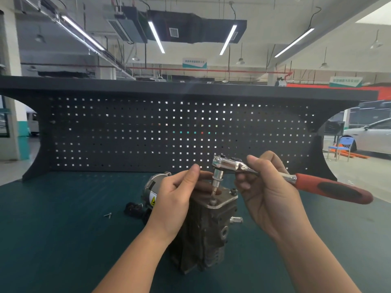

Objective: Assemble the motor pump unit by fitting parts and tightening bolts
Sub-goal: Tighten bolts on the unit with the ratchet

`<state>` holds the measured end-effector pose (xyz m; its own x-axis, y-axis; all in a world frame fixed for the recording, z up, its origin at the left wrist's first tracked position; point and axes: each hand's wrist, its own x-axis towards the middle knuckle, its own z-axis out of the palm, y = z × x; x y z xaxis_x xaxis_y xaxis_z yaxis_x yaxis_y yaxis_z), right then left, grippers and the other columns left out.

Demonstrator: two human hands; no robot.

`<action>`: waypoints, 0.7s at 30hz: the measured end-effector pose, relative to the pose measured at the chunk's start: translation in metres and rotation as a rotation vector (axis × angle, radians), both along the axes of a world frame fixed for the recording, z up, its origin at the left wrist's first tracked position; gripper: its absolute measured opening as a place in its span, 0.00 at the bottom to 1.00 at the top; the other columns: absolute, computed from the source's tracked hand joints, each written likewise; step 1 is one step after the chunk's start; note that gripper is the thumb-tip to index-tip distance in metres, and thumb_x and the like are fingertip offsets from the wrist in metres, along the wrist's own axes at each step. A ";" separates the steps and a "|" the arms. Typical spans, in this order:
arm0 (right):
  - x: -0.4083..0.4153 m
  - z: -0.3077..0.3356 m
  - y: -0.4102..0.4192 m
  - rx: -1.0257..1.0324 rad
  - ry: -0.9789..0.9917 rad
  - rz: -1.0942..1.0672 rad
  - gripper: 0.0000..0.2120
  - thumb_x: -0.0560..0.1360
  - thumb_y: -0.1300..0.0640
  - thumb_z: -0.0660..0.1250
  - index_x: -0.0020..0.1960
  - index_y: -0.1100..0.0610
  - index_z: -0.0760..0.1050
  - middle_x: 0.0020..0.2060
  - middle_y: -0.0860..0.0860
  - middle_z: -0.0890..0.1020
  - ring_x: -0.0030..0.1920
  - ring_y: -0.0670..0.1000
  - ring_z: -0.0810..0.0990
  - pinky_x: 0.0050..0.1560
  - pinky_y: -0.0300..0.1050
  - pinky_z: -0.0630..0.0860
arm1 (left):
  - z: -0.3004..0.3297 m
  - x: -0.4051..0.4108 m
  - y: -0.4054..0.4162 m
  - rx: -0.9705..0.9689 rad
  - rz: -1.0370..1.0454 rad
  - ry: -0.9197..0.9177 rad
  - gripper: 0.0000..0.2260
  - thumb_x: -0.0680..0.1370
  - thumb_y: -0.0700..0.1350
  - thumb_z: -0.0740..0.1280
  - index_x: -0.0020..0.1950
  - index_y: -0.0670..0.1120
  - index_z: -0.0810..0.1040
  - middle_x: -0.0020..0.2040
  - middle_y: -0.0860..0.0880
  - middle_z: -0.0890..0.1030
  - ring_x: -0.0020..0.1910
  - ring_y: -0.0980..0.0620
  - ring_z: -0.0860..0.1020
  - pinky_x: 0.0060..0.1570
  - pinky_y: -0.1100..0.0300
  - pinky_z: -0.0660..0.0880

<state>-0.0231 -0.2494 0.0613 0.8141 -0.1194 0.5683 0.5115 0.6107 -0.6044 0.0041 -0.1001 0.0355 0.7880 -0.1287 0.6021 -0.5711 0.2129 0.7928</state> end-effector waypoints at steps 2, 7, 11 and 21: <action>0.000 0.000 0.001 0.006 0.000 0.008 0.15 0.67 0.62 0.67 0.27 0.53 0.65 0.27 0.50 0.74 0.27 0.47 0.74 0.25 0.34 0.68 | 0.000 0.001 0.000 -0.017 0.020 0.000 0.17 0.75 0.59 0.62 0.44 0.51 0.86 0.39 0.44 0.86 0.41 0.49 0.85 0.40 0.63 0.78; -0.001 -0.001 0.001 -0.007 -0.007 0.017 0.15 0.67 0.62 0.67 0.27 0.53 0.65 0.27 0.51 0.74 0.27 0.47 0.74 0.25 0.34 0.69 | 0.000 0.004 0.004 0.005 -0.021 -0.012 0.18 0.73 0.62 0.65 0.44 0.50 0.86 0.41 0.45 0.86 0.41 0.50 0.85 0.41 0.63 0.78; -0.001 -0.001 0.001 -0.018 -0.036 0.017 0.15 0.67 0.62 0.66 0.27 0.53 0.64 0.27 0.50 0.73 0.27 0.47 0.74 0.25 0.34 0.69 | 0.002 0.002 0.007 0.050 -0.068 -0.045 0.13 0.72 0.58 0.69 0.43 0.51 0.87 0.41 0.48 0.86 0.41 0.53 0.85 0.41 0.66 0.77; 0.004 -0.004 -0.006 -0.067 -0.078 -0.048 0.18 0.71 0.65 0.67 0.28 0.52 0.65 0.29 0.51 0.75 0.28 0.48 0.75 0.27 0.35 0.70 | 0.005 0.000 0.008 0.074 -0.128 -0.039 0.11 0.67 0.56 0.73 0.44 0.52 0.87 0.41 0.48 0.86 0.41 0.55 0.84 0.41 0.67 0.77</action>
